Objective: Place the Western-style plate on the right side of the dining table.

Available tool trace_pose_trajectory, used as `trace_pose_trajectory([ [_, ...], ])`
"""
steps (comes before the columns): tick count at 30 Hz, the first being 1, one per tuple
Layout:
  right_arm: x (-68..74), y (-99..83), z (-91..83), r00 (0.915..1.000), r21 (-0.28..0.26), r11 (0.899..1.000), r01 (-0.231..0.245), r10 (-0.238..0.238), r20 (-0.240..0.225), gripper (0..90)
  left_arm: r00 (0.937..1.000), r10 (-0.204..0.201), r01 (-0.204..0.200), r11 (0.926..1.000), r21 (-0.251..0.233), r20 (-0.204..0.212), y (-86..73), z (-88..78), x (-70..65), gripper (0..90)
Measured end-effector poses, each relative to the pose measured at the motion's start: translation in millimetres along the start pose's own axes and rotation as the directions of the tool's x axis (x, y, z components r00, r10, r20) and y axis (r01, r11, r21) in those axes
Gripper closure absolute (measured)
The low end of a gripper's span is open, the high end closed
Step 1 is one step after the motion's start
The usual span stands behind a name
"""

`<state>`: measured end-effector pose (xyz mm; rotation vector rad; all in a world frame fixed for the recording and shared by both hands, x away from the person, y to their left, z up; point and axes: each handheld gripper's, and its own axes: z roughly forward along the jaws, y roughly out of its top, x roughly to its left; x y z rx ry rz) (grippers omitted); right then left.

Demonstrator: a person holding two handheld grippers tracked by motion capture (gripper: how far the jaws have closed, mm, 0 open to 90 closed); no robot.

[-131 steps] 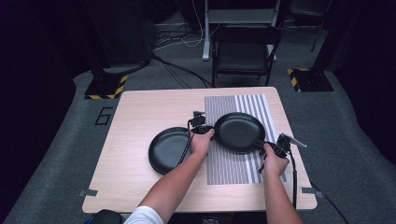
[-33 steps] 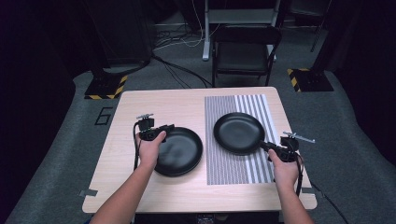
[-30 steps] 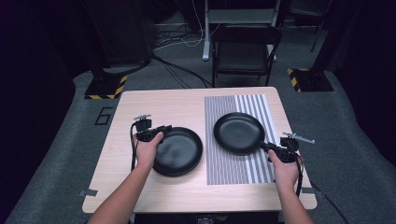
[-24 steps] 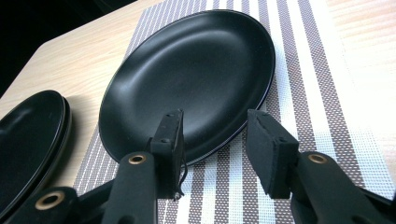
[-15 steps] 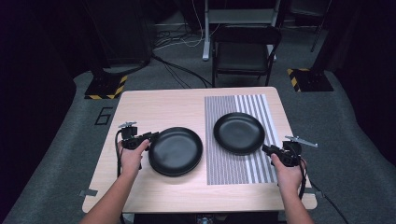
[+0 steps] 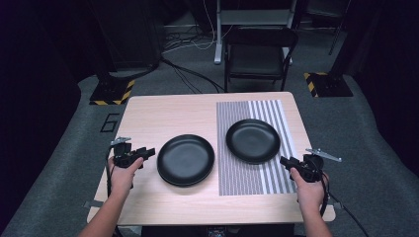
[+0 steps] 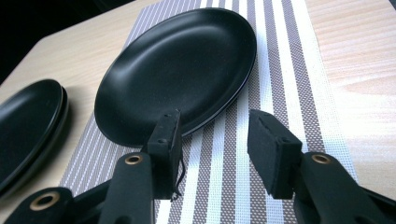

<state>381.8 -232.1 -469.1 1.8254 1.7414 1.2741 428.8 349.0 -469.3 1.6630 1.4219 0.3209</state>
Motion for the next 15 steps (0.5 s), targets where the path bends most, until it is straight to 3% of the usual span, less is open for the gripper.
trace_pose_trajectory([
  [7, -0.9, -6.9, 0.9, 0.9990, -0.001, 0.999, 0.041, -0.041, 0.019, 52.9, 1.0000, 0.006, -0.006, 0.9994, 0.034, 0.002, -16.6, -3.7, 11.0, 49.5],
  [12, -4.0, -13.4, 1.3, 0.9958, 0.007, 0.997, 0.081, -0.081, 0.042, 51.8, 0.9989, 0.043, -0.041, 0.9974, 0.059, -0.017, -27.6, -5.6, 21.2, 48.7],
  [15, -5.0, -16.3, 2.4, 0.9944, 0.009, 0.996, 0.094, -0.094, 0.048, 51.8, 0.9994, 0.033, -0.033, 0.9976, 0.060, -0.012, -30.1, -5.2, 25.5, 48.6],
])
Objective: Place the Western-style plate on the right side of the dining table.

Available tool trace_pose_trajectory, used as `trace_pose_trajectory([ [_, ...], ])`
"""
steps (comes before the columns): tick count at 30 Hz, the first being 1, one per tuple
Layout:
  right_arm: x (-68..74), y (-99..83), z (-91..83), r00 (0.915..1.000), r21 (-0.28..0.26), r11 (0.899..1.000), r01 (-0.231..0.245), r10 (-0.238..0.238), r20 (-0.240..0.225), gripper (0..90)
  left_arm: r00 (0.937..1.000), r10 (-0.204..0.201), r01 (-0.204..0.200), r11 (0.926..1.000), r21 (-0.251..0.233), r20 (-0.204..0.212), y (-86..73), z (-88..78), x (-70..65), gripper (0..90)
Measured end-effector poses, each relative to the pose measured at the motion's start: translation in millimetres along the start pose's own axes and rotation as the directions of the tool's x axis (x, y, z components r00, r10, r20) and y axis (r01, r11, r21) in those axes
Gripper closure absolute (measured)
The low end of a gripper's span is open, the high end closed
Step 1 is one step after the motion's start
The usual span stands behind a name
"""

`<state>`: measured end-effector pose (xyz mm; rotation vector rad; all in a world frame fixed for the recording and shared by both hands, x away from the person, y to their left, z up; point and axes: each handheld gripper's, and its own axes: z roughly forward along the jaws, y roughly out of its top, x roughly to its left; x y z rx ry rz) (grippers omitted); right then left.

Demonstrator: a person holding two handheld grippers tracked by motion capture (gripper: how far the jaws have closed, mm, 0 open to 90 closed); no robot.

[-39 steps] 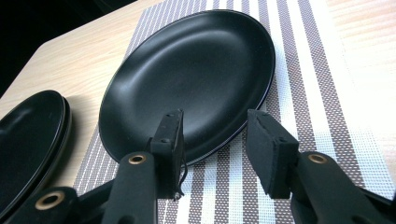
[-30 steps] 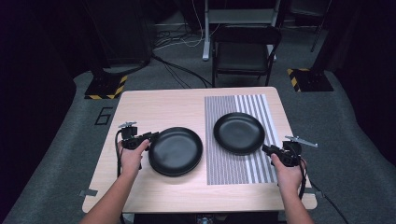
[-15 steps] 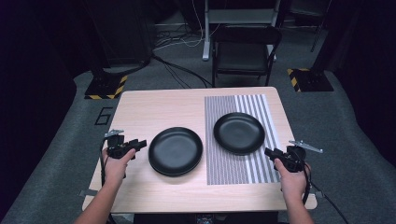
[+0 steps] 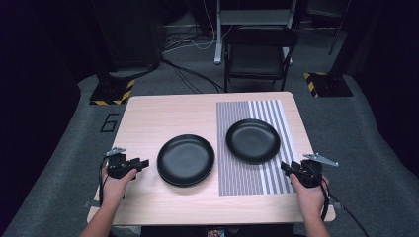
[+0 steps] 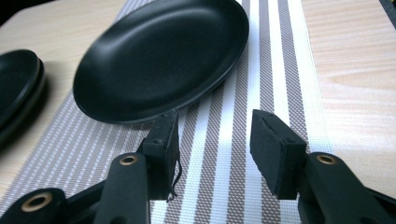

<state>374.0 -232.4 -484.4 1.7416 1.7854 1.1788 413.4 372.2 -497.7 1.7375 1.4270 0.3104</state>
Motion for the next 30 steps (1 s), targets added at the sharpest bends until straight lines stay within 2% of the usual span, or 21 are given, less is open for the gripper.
trace_pose_trajectory([
  [3, -2.6, -5.1, 2.6, 0.9999, 0.017, 1.000, 0.014, -0.014, -0.006, 51.4, 0.9998, 0.004, -0.004, 0.9999, 0.013, -0.020, -3.9, 2.0, 6.0, 49.0],
  [5, -4.2, -6.3, 2.7, 0.9997, 0.019, 1.000, 0.022, -0.022, -0.006, 51.3, 0.9989, 0.038, -0.037, 0.9989, 0.029, -0.027, -6.2, 2.5, 11.4, 49.3],
  [8, -6.1, -7.6, 2.4, 0.9996, 0.016, 0.999, 0.028, -0.028, 0.005, 51.3, 0.9984, 0.046, -0.045, 0.9988, 0.021, -0.033, -7.2, 2.0, 13.2, 49.3],
  [9, -7.4, -8.6, 2.5, 0.9998, 0.017, 1.000, 0.020, -0.020, 0.004, 51.2, 0.9976, 0.062, -0.061, 0.9979, 0.023, -0.032, -7.2, 1.2, 14.8, 49.1],
  [10, -8.4, -9.3, 2.7, 0.9998, 0.022, 1.000, 0.020, -0.020, 0.008, 51.3, 0.9980, 0.054, -0.054, 0.9984, 0.018, -0.031, -7.8, 1.0, 15.1, 48.7],
  [11, -9.0, -10.2, 3.4, 0.9997, 0.025, 0.999, 0.020, -0.020, 0.012, 51.2, 0.9957, 0.082, -0.081, 0.9966, 0.017, -0.044, -8.4, 0.5, 18.1, 48.3],
  [14, -10.6, -11.6, 4.6, 0.9995, 0.032, 0.999, 0.020, -0.021, 0.024, 51.3, 0.9944, 0.089, -0.088, 0.9959, 0.020, -0.058, -9.1, 1.2, 19.8, 47.8],
  [17, -13.1, -13.4, 6.2, 0.9984, 0.039, 0.999, 0.034, -0.036, 0.045, 50.8, 0.9902, 0.115, -0.113, 0.9932, 0.029, -0.080, -8.7, 3.4, 24.4, 47.4],
  [24, -17.8, -14.9, 8.0, 0.9976, 0.045, 0.998, 0.038, -0.040, 0.057, 49.7, 0.9917, 0.101, -0.098, 0.9943, 0.041, -0.079, -8.4, 5.4, 28.1, 46.4],
  [25, -18.1, -14.6, 8.0, 0.9973, 0.042, 0.998, 0.043, -0.045, 0.057, 49.4, 0.9914, 0.100, -0.098, 0.9948, 0.028, -0.084, -8.4, 6.1, 28.3, 46.2],
  [30, -17.3, -15.0, 9.5, 0.9967, 0.048, 0.997, 0.056, -0.059, 0.056, 49.0, 0.9916, 0.096, -0.094, 0.9953, 0.023, -0.087, -8.0, 7.5, 29.3, 46.0],
])
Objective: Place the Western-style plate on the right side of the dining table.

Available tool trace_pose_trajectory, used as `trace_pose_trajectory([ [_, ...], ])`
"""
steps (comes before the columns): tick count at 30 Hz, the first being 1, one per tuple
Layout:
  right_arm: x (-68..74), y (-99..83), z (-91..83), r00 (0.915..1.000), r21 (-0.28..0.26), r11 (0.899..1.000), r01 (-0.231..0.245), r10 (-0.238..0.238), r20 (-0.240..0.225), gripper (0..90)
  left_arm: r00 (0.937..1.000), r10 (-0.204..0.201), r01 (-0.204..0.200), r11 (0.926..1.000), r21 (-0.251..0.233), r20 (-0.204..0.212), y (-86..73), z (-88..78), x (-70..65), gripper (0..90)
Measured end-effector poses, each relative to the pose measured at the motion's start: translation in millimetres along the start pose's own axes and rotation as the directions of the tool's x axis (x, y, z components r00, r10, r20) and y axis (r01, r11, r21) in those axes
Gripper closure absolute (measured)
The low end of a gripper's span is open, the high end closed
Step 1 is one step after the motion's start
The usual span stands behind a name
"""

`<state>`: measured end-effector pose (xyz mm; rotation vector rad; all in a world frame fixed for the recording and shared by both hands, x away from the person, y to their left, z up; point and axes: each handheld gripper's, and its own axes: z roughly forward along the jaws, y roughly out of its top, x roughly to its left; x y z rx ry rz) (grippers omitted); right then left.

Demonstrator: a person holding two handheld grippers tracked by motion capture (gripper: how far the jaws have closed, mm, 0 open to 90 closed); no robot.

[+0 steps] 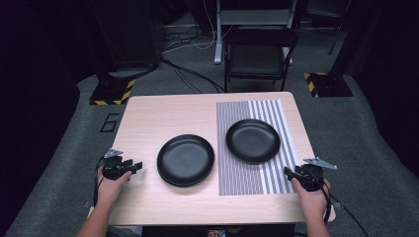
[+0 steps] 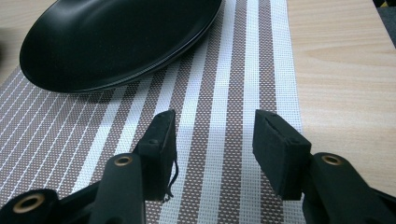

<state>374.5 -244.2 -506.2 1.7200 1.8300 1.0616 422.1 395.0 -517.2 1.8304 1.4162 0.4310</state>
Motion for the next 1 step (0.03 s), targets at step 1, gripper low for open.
trace_pose_trajectory([
  [1, -0.1, 0.3, 1.5, 0.9999, 0.001, 1.000, 0.009, -0.009, -0.005, 48.5, 1.0000, -0.005, 0.005, 1.0000, 0.003, 0.003, 0.0, 0.4, 0.2, 46.0],
])
